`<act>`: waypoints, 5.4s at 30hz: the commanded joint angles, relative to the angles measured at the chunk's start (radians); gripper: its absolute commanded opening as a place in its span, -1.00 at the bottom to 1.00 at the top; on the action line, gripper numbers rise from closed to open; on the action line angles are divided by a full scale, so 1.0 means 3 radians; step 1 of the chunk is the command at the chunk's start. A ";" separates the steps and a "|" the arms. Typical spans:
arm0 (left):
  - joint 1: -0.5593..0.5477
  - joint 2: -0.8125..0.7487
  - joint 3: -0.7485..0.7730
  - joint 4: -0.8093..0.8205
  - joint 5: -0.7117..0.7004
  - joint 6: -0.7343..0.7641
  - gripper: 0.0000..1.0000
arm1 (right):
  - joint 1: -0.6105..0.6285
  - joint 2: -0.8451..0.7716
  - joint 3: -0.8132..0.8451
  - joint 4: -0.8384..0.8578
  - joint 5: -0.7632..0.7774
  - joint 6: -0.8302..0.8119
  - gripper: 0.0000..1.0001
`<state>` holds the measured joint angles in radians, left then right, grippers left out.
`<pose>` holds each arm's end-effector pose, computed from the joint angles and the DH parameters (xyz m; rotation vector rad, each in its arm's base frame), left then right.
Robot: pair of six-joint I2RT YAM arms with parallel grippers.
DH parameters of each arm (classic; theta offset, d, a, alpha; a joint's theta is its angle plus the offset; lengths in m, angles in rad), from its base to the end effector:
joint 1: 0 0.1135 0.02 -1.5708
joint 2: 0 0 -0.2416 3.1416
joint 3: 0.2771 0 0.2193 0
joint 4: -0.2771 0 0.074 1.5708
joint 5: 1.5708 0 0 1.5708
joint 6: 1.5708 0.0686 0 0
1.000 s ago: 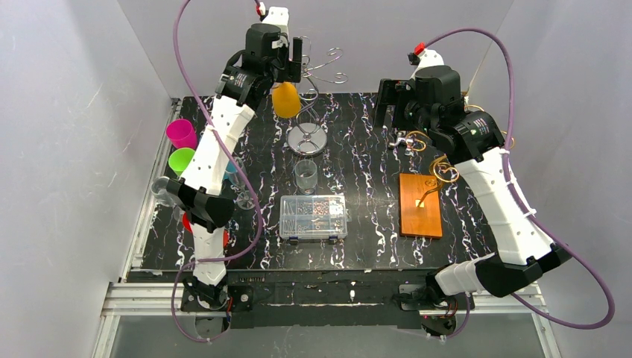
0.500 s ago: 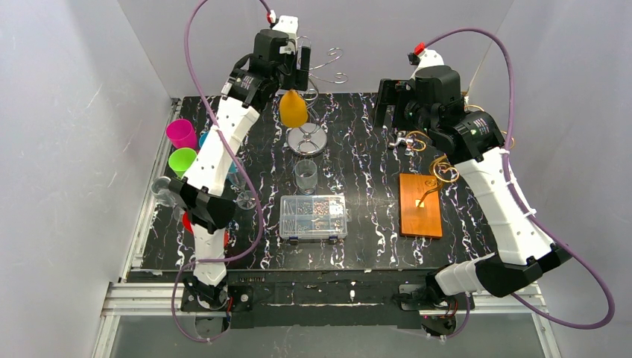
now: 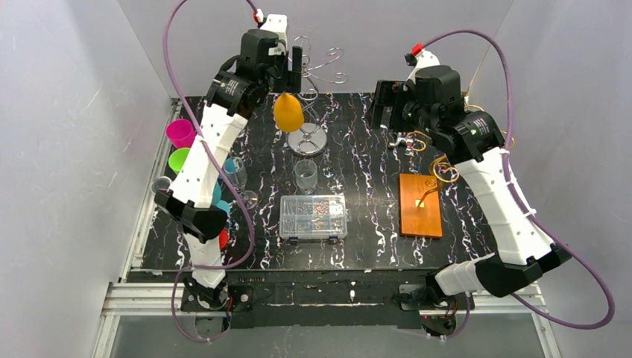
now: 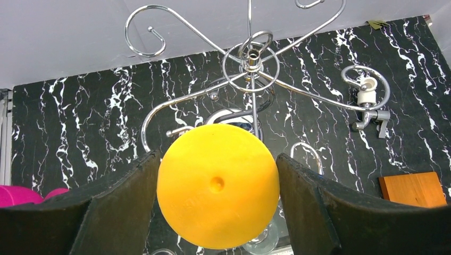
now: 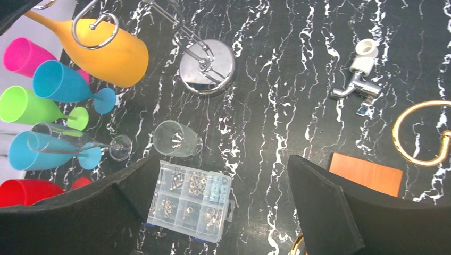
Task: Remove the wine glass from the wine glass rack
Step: Pick up the wine glass from the wine rack, then place the wine glass at the center of the board.
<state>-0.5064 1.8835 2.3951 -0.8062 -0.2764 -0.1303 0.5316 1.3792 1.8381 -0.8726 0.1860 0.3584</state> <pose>0.3439 -0.1693 0.4583 0.1582 1.8512 -0.1849 0.2357 0.1239 0.4411 -0.0515 1.9975 0.3928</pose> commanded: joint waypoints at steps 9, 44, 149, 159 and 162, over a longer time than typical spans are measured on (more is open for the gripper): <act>-0.0015 -0.0590 -0.0119 -0.0701 -0.0017 -0.0442 -0.22 | 0.0114 -0.0031 -0.0190 0.0528 -0.0597 0.0431 1.00; 0.1562 -0.1404 -0.1120 -0.0074 0.2818 -0.2464 -0.28 | 0.0805 -0.0071 -0.1313 0.2622 -0.1031 0.2378 1.00; 0.0451 -0.2141 -0.2301 -0.0684 0.1571 -0.1202 0.97 | 0.0826 0.1583 -0.0310 -0.0016 0.0212 0.0393 -0.68; 0.0451 -0.2131 -0.2309 -0.0657 0.1586 -0.1202 0.97 | 0.0826 0.1640 -0.0154 -0.0099 0.0259 0.0350 -0.06; 0.0450 -0.2119 -0.2301 -0.0657 0.1608 -0.1202 0.97 | 0.0825 0.1640 -0.0067 -0.0136 0.0292 0.0335 0.06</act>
<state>-0.3687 1.2621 1.7058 -1.0016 0.2058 -0.5053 0.7849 1.8606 1.7538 -0.9100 0.2462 0.4675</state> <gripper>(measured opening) 0.983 0.499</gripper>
